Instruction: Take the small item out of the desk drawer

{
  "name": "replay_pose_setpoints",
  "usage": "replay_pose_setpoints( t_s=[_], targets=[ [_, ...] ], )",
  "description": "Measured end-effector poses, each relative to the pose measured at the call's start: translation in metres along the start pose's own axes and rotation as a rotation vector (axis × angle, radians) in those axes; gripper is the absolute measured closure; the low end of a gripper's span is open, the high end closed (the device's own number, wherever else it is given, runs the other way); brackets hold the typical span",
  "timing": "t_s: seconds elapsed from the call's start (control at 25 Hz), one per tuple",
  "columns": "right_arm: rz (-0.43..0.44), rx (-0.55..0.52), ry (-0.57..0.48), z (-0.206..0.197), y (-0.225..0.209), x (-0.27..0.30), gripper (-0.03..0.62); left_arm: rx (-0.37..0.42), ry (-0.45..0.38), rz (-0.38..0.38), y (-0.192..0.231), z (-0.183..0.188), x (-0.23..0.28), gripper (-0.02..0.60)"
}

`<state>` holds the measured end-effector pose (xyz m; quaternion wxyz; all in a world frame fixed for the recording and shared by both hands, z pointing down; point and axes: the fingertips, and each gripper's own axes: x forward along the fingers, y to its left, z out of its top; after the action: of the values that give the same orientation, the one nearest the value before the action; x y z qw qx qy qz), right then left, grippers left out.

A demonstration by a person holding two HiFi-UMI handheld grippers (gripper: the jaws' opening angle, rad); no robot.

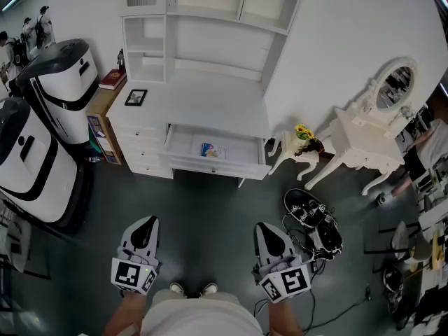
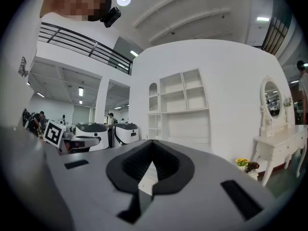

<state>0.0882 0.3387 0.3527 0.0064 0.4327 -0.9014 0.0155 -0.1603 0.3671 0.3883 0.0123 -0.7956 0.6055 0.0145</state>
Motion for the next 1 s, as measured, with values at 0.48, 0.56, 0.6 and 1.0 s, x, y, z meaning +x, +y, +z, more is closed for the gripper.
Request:
replay_pose_setpoints(
  t_s=[0.48,0.56,0.6,1.0],
  targets=[
    [0.05,0.045,-0.047,0.004,0.006,-0.006,0.585,-0.016,-0.024,0.001,-0.001,-0.005,-0.008,0.566],
    [0.057,0.055,-0.058,0.006,0.006,-0.007,0.585,-0.024,-0.032,-0.008,-0.002,-0.003,-0.008,0.565],
    [0.058,0.055,-0.059,0.006,0.005,-0.007,0.585,-0.024,-0.029,-0.01,-0.003,-0.002,-0.007,0.565],
    [0.056,0.06,-0.051,0.001,-0.007,-0.015,0.585,-0.034,-0.019,-0.002,-0.009,-0.006,0.003,0.347]
  ],
)
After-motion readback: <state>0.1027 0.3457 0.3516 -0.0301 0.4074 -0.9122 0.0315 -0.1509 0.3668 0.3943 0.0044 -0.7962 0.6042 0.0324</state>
